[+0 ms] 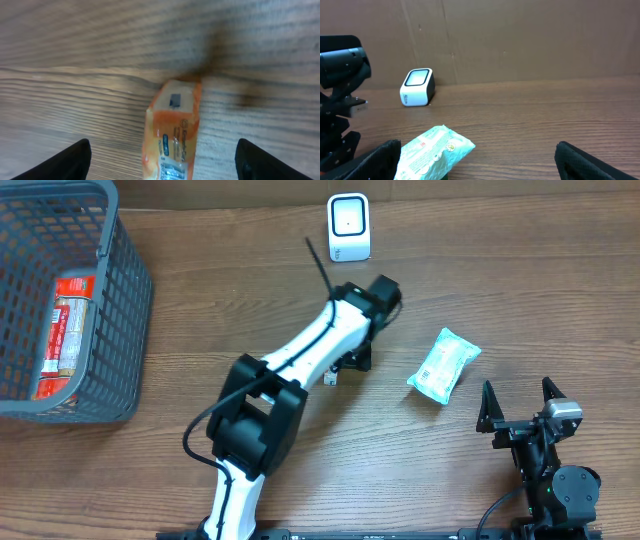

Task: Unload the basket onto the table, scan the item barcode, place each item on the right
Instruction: 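Carry the orange packet left and lower it onto the table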

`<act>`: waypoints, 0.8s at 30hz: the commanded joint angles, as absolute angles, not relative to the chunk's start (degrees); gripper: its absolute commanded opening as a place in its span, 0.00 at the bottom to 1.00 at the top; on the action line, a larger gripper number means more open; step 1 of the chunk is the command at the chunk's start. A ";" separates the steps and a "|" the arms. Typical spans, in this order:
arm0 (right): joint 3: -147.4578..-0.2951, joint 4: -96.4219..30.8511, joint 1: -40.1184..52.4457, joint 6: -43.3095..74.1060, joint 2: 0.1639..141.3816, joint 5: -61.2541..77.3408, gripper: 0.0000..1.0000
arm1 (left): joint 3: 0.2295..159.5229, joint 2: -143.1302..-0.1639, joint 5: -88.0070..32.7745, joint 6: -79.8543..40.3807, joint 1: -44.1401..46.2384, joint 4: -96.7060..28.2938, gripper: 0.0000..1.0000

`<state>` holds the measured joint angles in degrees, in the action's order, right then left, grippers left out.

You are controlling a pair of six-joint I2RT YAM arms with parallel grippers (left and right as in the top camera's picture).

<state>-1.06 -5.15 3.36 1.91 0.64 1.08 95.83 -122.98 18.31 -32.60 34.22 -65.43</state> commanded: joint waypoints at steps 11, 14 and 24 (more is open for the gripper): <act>-0.45 -4.82 3.14 1.85 0.19 0.99 1.00 | 93.51 -121.38 5.43 -25.23 30.41 -62.50 0.66; -0.45 -4.82 3.14 1.85 0.19 0.99 1.00 | 92.84 -121.38 5.54 -25.26 30.79 -61.78 0.51; -0.45 -4.82 3.14 1.85 0.19 0.99 1.00 | 90.24 -121.38 6.57 -25.28 30.76 -59.79 0.37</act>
<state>-1.06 -5.15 3.36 1.91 0.64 1.08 92.14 -122.98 6.22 -25.67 30.68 -60.23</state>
